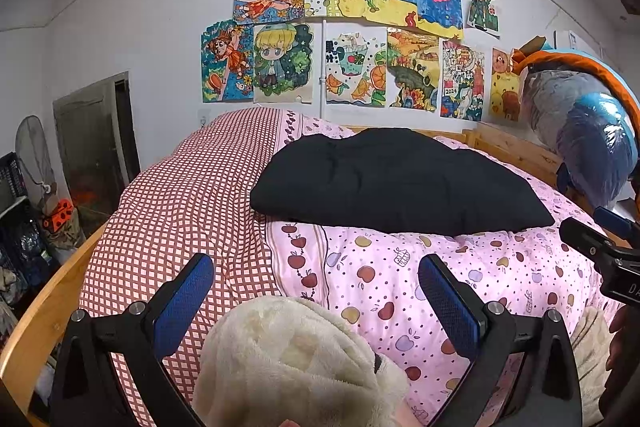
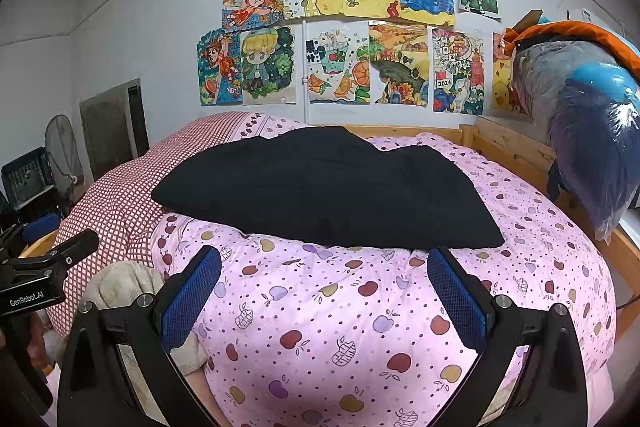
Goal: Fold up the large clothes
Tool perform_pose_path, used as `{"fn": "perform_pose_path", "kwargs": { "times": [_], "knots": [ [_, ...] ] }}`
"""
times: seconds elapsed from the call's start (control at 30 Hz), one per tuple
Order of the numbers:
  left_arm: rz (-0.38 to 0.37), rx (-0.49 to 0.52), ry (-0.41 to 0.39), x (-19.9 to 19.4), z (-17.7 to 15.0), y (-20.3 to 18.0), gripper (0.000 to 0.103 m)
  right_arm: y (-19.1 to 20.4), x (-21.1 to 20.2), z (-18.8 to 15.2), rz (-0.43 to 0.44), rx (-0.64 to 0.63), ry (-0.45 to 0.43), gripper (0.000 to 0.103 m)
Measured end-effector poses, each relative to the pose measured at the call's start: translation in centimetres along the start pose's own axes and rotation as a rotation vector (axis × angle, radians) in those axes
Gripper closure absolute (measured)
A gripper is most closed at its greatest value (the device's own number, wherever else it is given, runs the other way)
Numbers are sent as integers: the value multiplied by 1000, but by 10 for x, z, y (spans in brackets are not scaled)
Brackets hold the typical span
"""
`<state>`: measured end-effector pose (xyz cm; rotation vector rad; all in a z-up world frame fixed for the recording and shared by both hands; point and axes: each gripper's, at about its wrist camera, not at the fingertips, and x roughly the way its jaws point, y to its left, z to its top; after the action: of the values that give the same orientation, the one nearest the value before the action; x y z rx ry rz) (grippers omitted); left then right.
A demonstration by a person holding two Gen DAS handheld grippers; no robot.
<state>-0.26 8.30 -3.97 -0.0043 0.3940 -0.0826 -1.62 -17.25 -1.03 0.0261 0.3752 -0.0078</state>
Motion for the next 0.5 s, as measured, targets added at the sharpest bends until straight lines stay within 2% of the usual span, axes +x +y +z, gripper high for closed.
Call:
{"fn": "perform_pose_path", "kwargs": {
  "times": [0.5],
  "knots": [
    [27, 32, 15, 2, -3, 4, 0, 0, 0, 0, 0, 4, 1, 2]
  ]
}}
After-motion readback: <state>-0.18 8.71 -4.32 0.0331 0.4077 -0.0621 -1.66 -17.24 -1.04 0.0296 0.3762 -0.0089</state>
